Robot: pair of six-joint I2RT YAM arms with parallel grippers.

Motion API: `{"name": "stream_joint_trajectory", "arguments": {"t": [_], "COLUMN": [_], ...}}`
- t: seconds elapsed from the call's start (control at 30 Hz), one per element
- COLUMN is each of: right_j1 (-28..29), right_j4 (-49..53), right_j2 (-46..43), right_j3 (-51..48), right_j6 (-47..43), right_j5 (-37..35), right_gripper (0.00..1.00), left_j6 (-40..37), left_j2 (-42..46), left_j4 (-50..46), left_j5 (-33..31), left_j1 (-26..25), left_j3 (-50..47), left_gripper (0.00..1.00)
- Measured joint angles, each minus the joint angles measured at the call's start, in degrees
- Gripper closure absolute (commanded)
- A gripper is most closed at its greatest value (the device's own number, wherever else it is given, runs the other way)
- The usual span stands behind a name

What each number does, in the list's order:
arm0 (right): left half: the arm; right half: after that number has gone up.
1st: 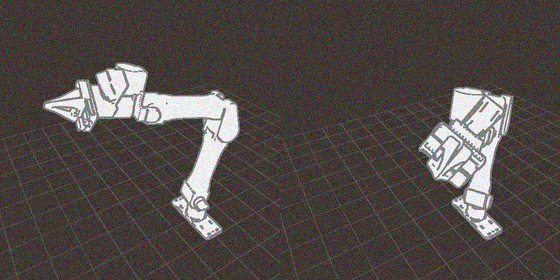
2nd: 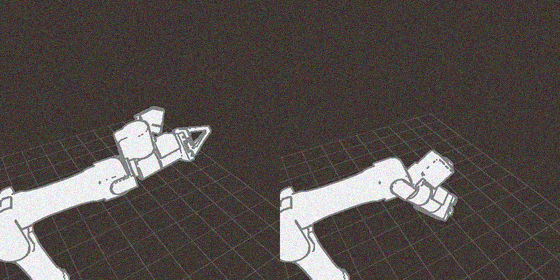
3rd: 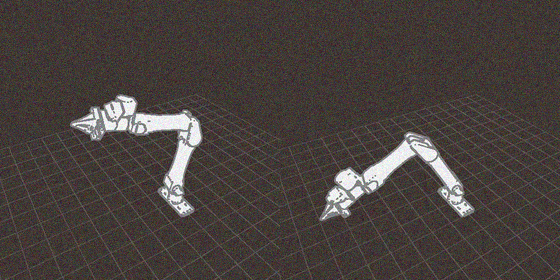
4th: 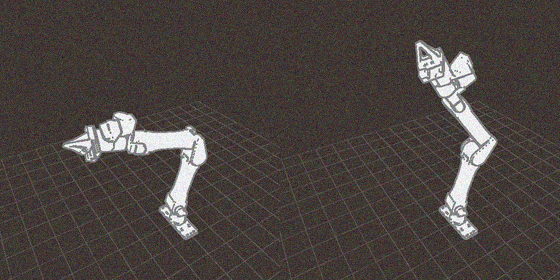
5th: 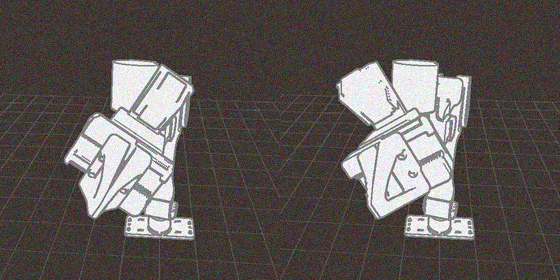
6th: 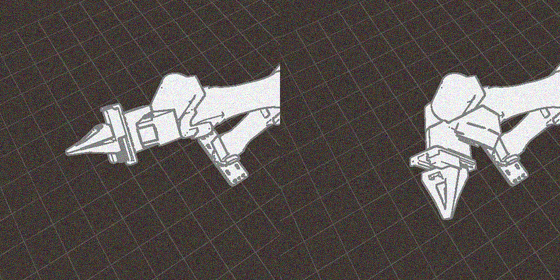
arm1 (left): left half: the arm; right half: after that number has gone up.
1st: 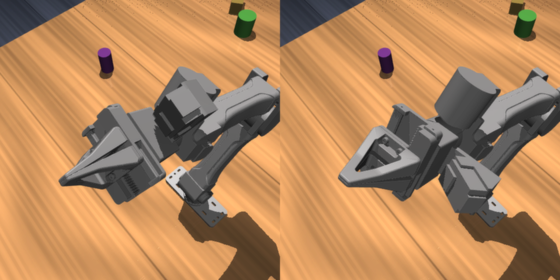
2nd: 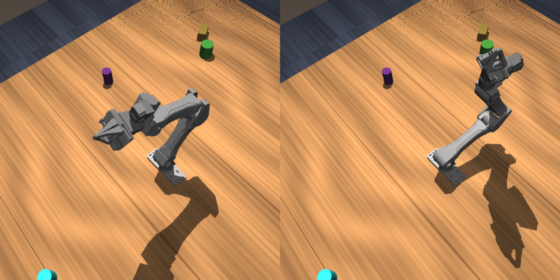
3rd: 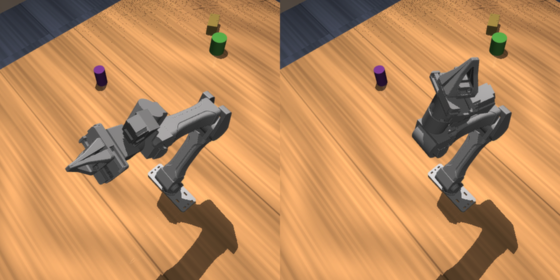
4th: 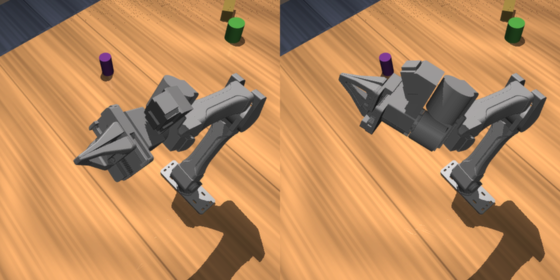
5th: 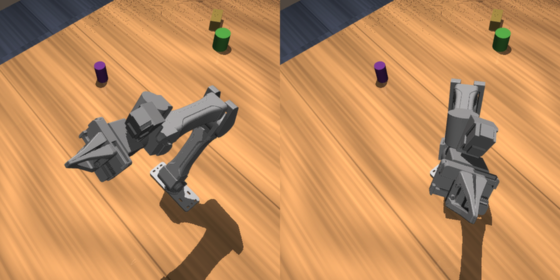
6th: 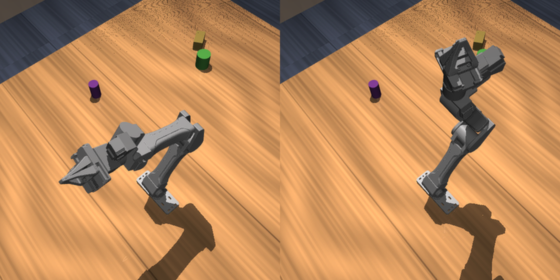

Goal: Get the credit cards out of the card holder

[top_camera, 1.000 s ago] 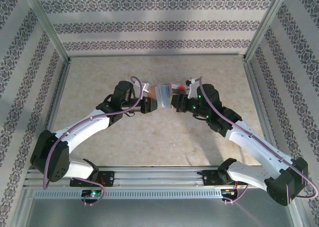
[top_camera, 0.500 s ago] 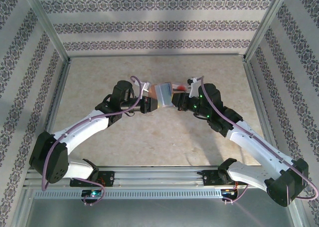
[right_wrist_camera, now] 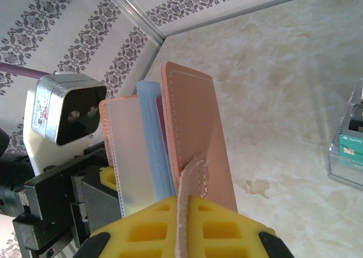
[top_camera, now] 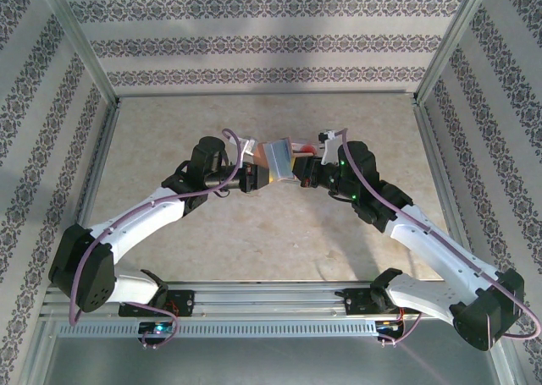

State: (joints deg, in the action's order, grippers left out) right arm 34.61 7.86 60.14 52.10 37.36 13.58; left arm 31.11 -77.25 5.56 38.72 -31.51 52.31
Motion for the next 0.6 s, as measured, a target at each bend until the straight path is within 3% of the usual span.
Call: {"name": "stream_joint_trajectory", "arguments": {"t": [0.6], "right_j1": [0.02], "right_j4": [0.02], "right_j2": [-3.48], "right_j3": [-0.63], "right_j6": [0.0], "right_j5": [0.37], "right_gripper": [1.0], "left_j6": [0.02], "left_j2": [0.0], "left_j4": [2.21], "left_j5": [0.28], "left_j1": [-0.04], "left_j3": [0.0], "left_gripper": [0.87]}}
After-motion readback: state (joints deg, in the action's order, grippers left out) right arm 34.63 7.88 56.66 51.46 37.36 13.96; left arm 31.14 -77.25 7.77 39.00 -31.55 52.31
